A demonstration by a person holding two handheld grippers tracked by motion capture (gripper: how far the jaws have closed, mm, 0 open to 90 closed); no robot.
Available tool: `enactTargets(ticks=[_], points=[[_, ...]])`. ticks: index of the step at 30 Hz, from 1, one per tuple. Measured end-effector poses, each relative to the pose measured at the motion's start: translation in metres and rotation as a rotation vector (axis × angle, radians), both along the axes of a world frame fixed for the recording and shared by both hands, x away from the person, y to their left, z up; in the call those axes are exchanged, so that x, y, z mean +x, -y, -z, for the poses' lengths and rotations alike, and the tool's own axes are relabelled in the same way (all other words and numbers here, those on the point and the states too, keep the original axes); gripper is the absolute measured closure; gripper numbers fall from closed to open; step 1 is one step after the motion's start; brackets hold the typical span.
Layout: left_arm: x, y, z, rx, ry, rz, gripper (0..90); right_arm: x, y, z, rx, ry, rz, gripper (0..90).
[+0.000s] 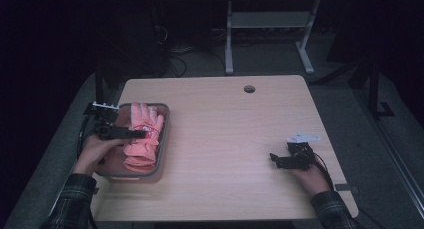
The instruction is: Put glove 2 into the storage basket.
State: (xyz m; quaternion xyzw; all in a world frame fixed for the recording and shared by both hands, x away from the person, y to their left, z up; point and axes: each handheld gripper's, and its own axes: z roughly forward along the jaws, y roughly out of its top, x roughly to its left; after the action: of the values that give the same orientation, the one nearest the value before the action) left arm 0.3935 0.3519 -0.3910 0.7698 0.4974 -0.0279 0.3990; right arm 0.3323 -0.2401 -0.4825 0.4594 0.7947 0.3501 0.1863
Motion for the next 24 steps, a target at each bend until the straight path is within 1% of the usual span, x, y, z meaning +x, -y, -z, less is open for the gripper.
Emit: enactTargets(ticks=[3,7,8,9,11,12,13,14,15,16,17,20,21,23,24], points=[[-0.002,-0.005,-0.007,-0.005,0.02,-0.007,27.3,0.0,0.0,0.0,-0.001,0.001,0.0,16.1],[-0.005,-0.009,-0.013,0.008,0.036,0.008,26.7,0.0,0.0,0.0,0.0,0.0,0.0,16.1],[-0.006,-0.009,-0.015,0.011,0.043,0.009,26.7,0.0,0.0,0.0,-0.001,0.001,0.0,16.1],[-0.008,-0.01,-0.017,0.006,0.055,0.014,26.8,0.0,0.0,0.0,0.0,0.001,-0.001,16.1],[-0.009,-0.011,-0.021,0.007,0.075,0.009,26.8,0.0,0.0,0.0,-0.001,0.001,0.0,16.1],[-0.01,-0.012,-0.024,0.005,0.079,0.016,27.1,0.0,0.0,0.0,0.0,0.0,0.001,16.1],[-0.011,-0.013,-0.025,0.006,0.08,0.011,27.5,0.0,0.0,0.0,0.0,0.0,0.0,16.1],[-0.011,-0.014,-0.028,0.018,0.089,0.002,27.5,0.0,0.0,0.0,0.0,0.0,0.0,16.1],[-0.011,-0.015,-0.029,0.017,0.096,0.003,27.5,0.0,0.0,0.0,0.0,0.0,0.0,16.1],[-0.013,-0.016,-0.032,0.013,0.11,-0.002,27.5,0.0,0.0,0.0,-0.001,0.001,0.0,16.1],[-0.014,-0.017,-0.034,0.019,0.119,0.002,27.5,0.0,0.0,0.0,-0.001,0.001,0.0,16.1],[-0.018,-0.018,-0.041,0.018,0.157,0.008,27.4,0.0,0.0,0.0,-0.001,0.0,0.001,16.1],[-0.019,-0.017,-0.043,0.017,0.165,0.005,27.3,0.0,0.0,0.0,-0.001,0.0,0.001,16.1],[-0.021,-0.017,-0.048,0.02,0.204,0.018,27.2,0.0,0.0,0.0,-0.001,0.0,0.0,16.1],[-0.023,-0.016,-0.05,0.014,0.211,0.02,27.2,0.0,0.0,0.0,-0.001,0.0,0.001,16.1]])
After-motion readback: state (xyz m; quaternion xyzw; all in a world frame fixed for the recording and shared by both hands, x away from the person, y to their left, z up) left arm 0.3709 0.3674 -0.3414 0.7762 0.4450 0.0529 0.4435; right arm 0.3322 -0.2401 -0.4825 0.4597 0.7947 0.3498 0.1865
